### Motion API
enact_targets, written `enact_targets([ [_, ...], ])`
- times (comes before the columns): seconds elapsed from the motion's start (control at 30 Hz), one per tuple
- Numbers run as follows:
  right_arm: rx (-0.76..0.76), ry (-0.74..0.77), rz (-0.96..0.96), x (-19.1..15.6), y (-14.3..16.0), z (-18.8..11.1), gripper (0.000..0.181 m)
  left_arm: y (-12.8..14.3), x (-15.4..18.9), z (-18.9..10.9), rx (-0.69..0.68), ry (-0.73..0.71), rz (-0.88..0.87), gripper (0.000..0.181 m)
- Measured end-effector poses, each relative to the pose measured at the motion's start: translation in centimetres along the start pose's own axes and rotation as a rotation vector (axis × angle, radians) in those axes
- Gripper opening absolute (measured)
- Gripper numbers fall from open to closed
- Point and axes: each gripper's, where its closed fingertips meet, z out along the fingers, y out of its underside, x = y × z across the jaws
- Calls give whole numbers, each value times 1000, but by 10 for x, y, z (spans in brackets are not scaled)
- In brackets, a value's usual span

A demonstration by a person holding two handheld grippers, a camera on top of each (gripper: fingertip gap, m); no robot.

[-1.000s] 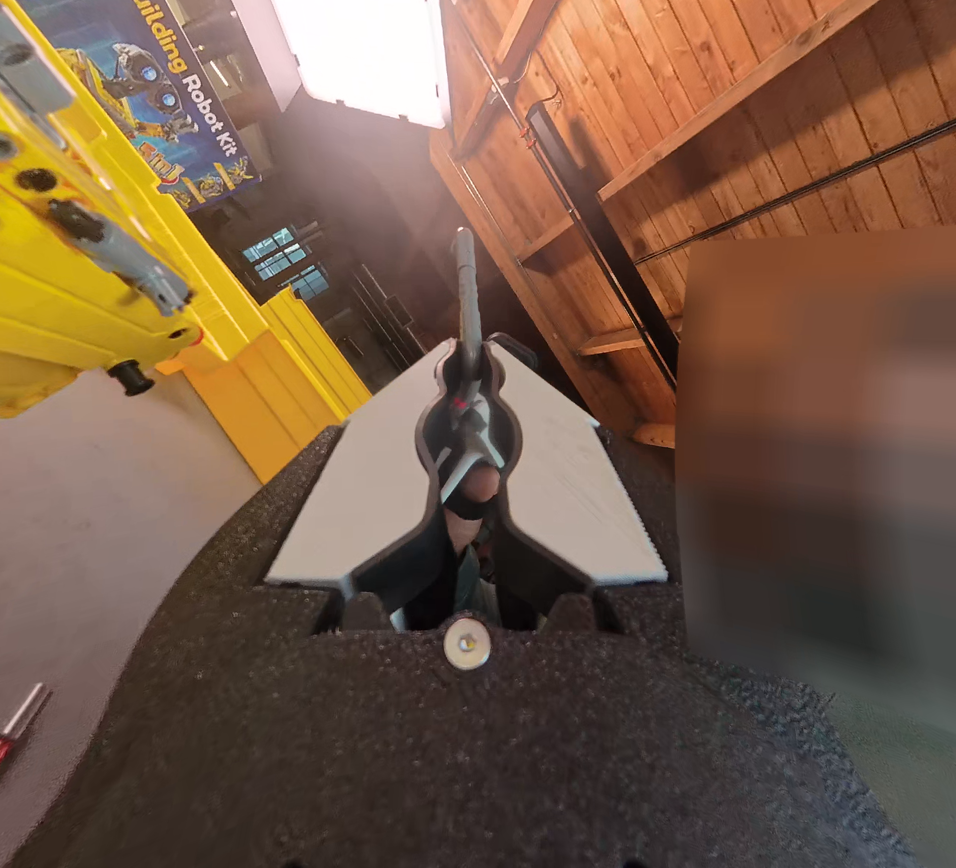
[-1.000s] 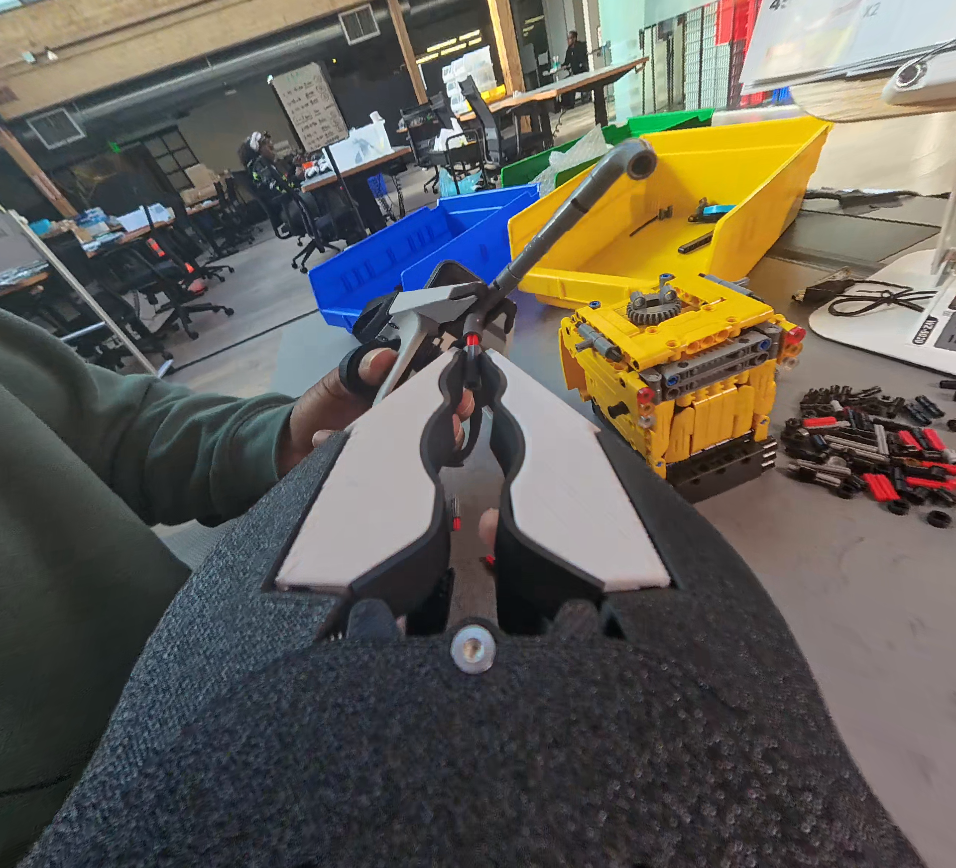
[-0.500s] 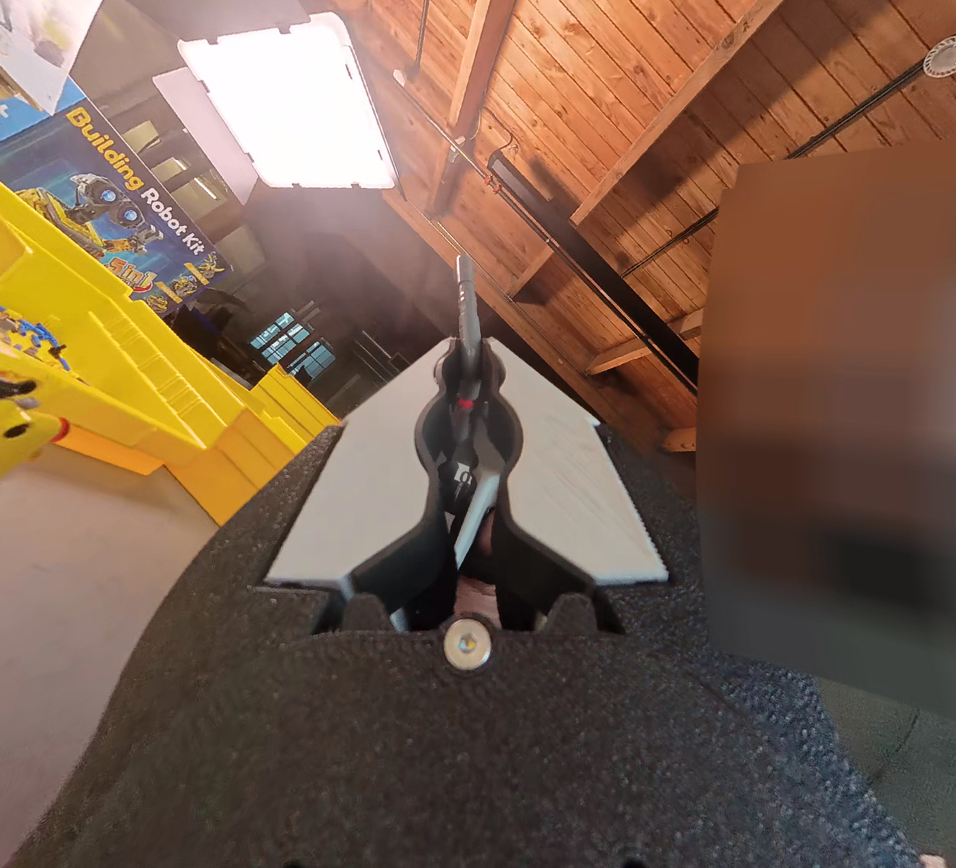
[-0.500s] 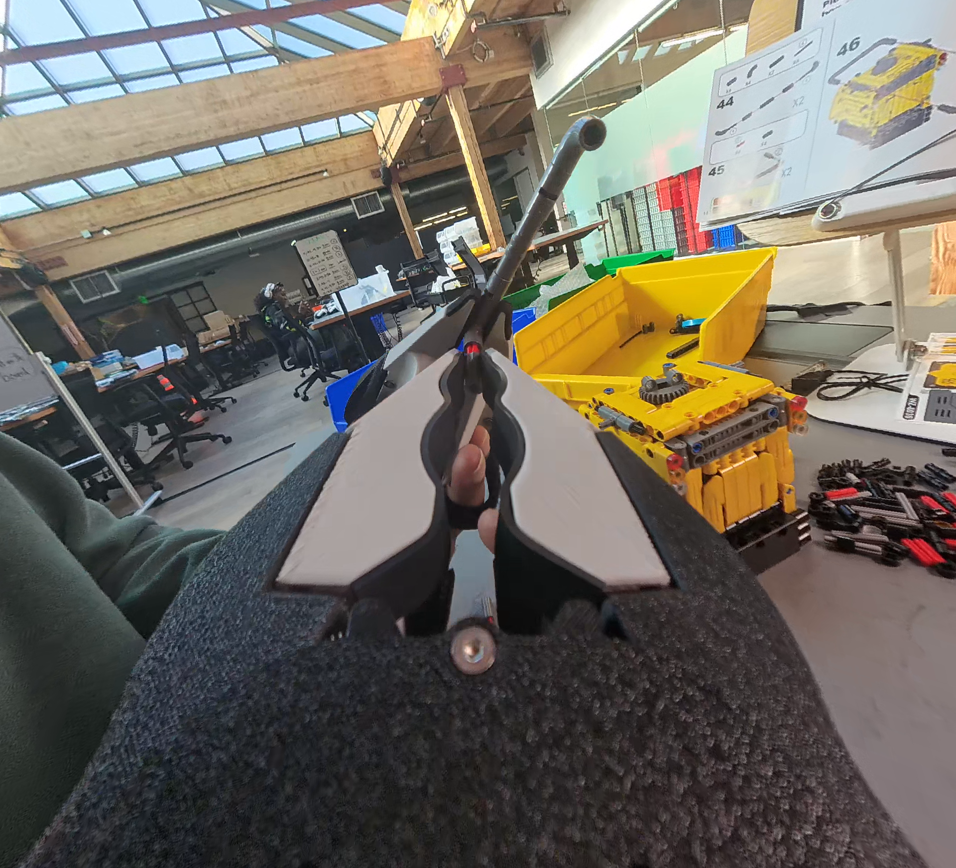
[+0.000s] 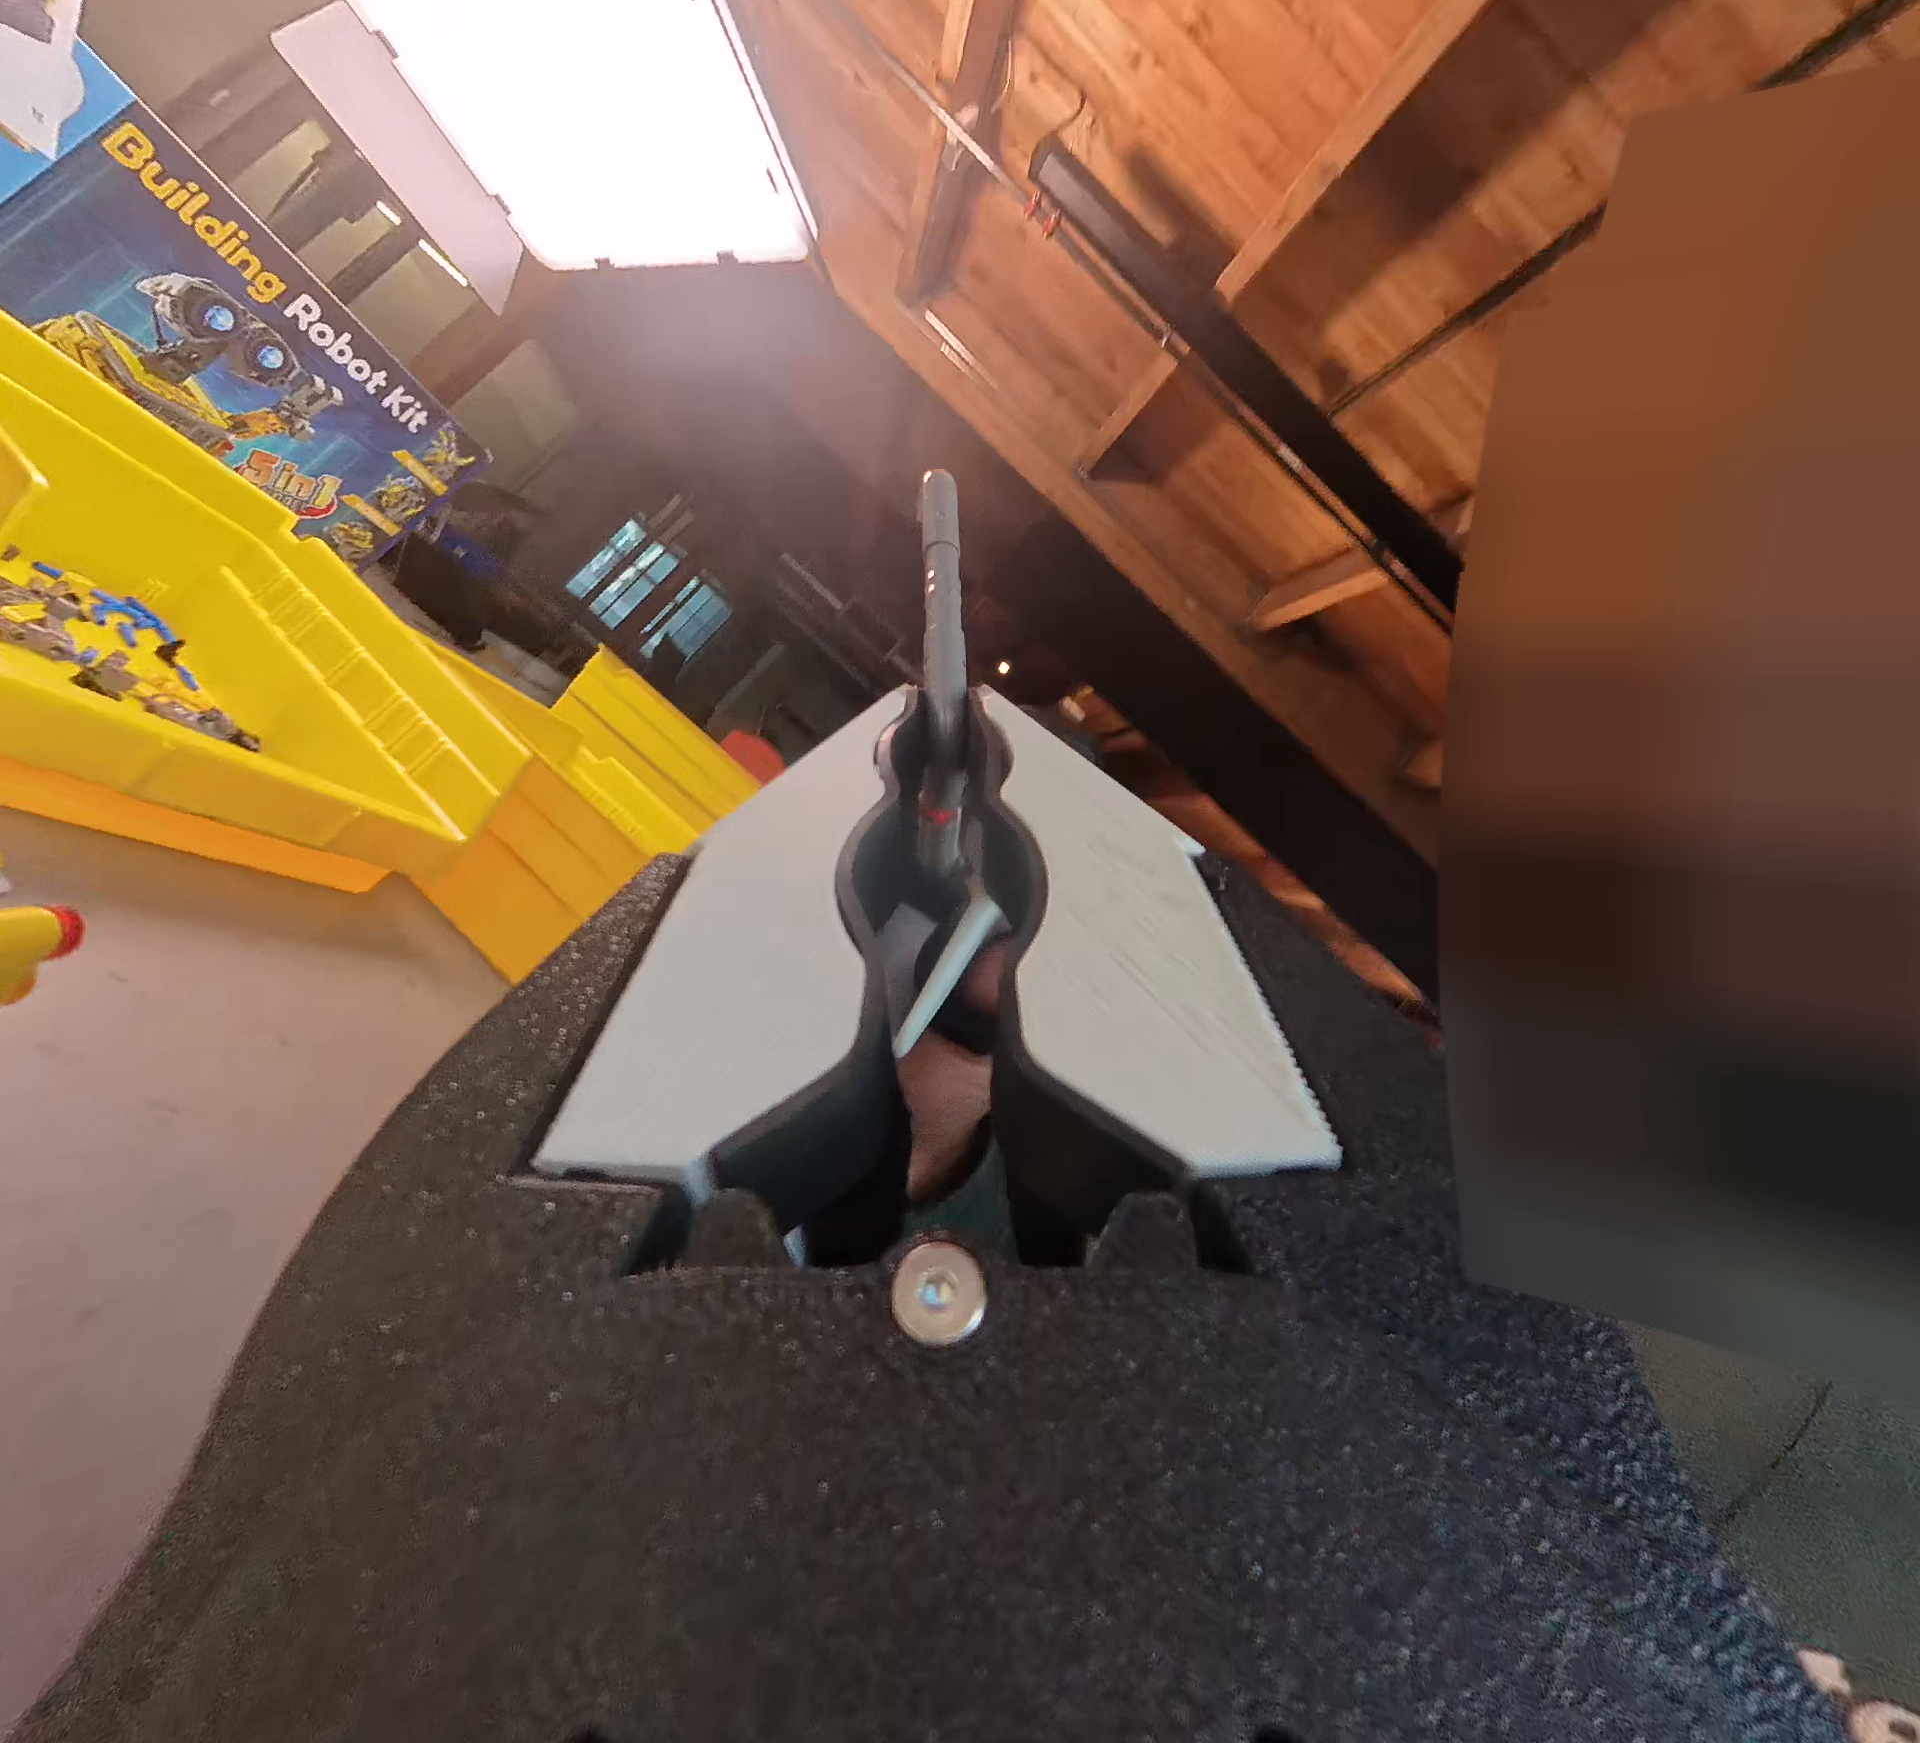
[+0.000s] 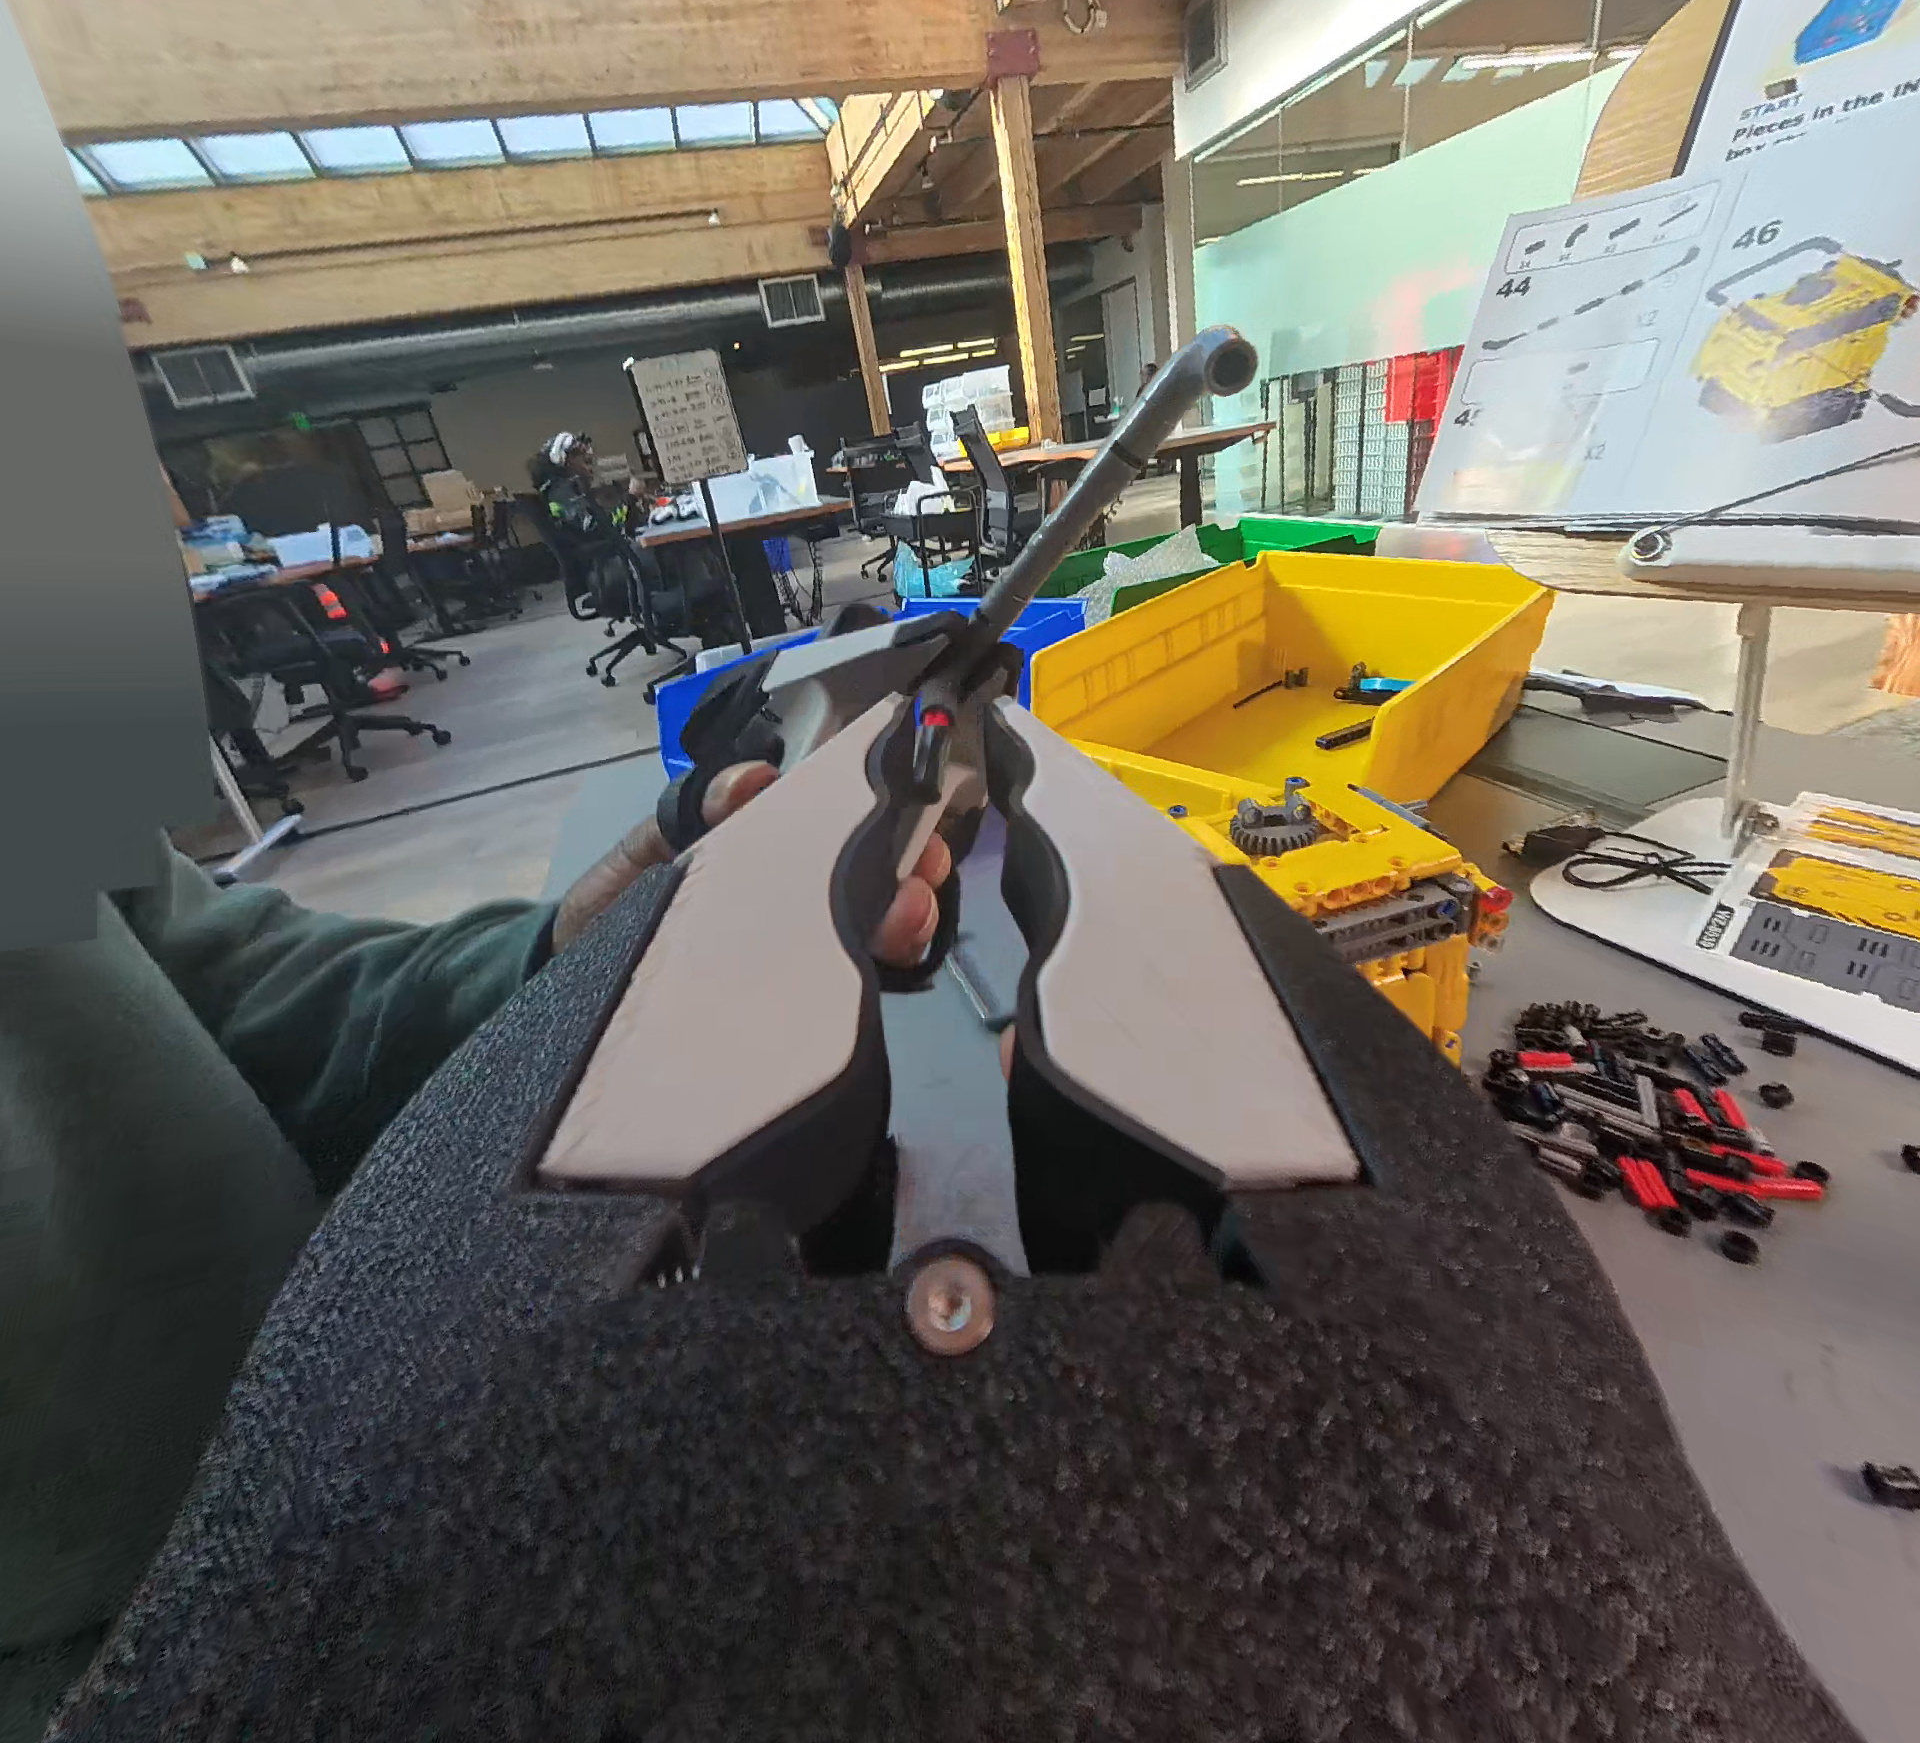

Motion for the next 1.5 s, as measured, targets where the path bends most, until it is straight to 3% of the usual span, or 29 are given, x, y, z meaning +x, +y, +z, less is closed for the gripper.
enact_targets([
  [0.13, -180, -2, -147, 8, 11, -33, 16, 26, -10, -10, -341, -158, 246, 6],
  [0.23, -442, -7, -311, 10, 33, -68, 16, 53, -28, -36, -665, -267, 469, 6],
  [0.33, -653, -47, -459, 5, 60, -86, 20, 90, -47, -66, -953, -272, 575, 7],
  [0.4, -743, -136, -488, -9, 84, -83, 28, 115, -55, -74, -1063, -224, 613, 7],
  [0.53, -887, -251, -475, -17, 130, -79, 29, 144, -59, -70, -1109, -133, 662, 6],
  [0.7, -962, -295, -382, -18, 144, -82, 7, 154, -64, -75, -1156, -127, 692, 7],
  [0.87, -1106, -298, -332, -14, 162, -85, 6, 161, -75, -99, -1332, -159, 701, 18],
  [1.0, -1158, -286, -309, -13, 167, -84, 6, 156, -76, -102, -1341, -190, 688, 16],
  [1.27, -1159, -277, -359, -17, 175, -85, 6, 162, -78, -106, -1409, -216, 715, 7],
  [1.5, -1036, -253, -278, -22, 169, -78, 11, 159, -77, -108, -1350, -219, 774, 6],
])
